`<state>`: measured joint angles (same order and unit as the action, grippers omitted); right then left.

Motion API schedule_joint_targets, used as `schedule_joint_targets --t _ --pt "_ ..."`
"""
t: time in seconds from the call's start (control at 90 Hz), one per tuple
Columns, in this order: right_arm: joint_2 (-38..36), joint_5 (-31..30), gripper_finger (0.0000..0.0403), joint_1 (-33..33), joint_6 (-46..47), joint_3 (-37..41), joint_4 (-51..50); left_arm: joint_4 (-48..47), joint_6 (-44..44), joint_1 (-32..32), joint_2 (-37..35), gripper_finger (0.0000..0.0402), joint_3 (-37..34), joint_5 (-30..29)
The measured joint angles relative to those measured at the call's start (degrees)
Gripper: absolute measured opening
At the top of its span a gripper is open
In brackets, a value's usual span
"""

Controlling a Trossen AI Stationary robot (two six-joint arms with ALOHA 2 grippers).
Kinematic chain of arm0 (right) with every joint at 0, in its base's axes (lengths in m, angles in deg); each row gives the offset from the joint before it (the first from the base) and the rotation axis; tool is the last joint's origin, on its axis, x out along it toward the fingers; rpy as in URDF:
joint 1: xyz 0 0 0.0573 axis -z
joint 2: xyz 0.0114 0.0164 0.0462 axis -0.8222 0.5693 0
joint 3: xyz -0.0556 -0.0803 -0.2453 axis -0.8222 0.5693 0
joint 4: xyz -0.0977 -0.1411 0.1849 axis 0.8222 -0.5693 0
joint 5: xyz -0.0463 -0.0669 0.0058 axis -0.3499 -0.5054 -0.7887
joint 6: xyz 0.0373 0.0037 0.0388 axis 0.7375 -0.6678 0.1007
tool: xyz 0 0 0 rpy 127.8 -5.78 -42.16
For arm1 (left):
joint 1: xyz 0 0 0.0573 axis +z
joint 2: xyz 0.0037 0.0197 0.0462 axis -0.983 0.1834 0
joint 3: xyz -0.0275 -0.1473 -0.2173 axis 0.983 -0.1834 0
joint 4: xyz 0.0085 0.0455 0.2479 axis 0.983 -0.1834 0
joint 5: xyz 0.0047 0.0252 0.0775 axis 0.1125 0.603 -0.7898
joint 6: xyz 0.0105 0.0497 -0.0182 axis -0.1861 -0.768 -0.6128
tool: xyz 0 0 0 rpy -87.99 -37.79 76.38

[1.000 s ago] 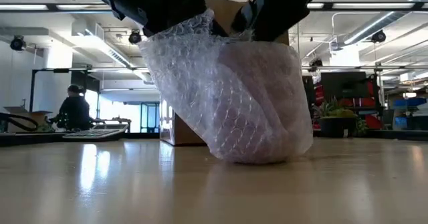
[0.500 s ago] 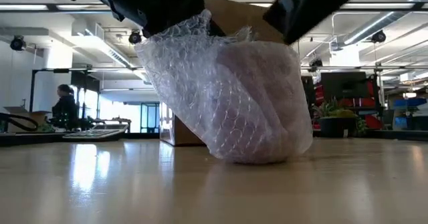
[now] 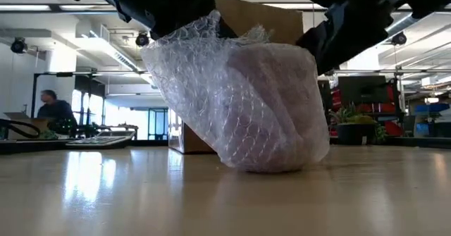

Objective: Wrap mug
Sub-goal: Wrap the purple mug with the bubble wrap

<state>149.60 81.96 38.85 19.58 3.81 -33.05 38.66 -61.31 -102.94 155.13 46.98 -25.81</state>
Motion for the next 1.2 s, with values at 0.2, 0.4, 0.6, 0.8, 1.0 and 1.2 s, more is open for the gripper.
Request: schedule_joint_targets --t 0.2,0.4,0.6,0.8,1.0,1.2 --pt "1.04 -1.0 0.0 -0.02 -1.84 0.29 3.27 0.3 -0.01 0.0 0.0 0.0 -0.01 0.0" --pt "3.6 -2.61 0.0 -0.42 -1.96 0.29 6.7 0.54 -0.02 0.0 0.0 0.0 -0.01 0.02" --pt "5.02 -2.47 0.0 -0.68 -4.02 -1.09 9.3 0.47 0.0 -0.07 0.0 0.0 -0.05 0.11" --pt "5.02 -2.71 0.0 -0.66 -6.02 -3.9 7.03 0.54 0.31 -0.04 0.0 0.0 -0.05 0.09" --pt "3.64 -16.21 0.0 -0.4 -7.65 -7.81 -12.54 0.76 0.46 0.01 0.0 0.0 -0.05 0.37" --pt "4.2 -19.56 0.0 2.82 -8.73 -5.62 -10.63 1.16 0.48 0.0 0.0 0.0 -0.05 0.42"
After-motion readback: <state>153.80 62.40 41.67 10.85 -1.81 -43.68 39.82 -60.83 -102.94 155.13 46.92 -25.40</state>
